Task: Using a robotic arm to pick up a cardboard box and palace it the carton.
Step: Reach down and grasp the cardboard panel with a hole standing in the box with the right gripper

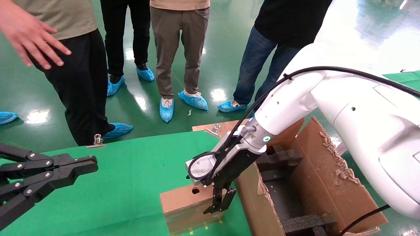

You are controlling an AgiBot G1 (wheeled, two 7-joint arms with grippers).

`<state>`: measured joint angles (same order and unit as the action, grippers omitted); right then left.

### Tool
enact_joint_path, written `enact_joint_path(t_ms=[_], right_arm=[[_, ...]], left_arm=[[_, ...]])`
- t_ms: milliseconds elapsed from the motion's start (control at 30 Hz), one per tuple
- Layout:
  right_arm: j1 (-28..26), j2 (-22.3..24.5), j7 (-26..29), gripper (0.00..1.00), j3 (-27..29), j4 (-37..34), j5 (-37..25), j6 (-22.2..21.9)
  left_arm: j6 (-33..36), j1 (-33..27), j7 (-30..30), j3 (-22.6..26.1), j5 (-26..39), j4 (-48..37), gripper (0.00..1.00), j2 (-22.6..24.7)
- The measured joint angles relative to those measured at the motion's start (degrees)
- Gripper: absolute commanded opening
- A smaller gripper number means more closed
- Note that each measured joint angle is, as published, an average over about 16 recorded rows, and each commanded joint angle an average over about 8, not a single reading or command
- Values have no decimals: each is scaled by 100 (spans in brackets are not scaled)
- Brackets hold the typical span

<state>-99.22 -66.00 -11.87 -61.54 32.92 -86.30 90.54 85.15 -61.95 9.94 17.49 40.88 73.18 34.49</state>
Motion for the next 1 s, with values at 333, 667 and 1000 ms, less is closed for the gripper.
enact_joint_path(t_ms=[333, 667, 1000], right_arm=[[-31, -34, -38, 0, -58, -38, -11, -3], [2, -4, -18, 0, -8, -3, 6, -1], [18, 10, -8, 0, 15, 12, 16, 2]], left_arm=[[-1, 1, 0, 0, -1, -1, 100, 0], [-1, 1, 0, 0, -5, -1, 100, 0], [-1, 1, 0, 0, -6, -1, 100, 0]])
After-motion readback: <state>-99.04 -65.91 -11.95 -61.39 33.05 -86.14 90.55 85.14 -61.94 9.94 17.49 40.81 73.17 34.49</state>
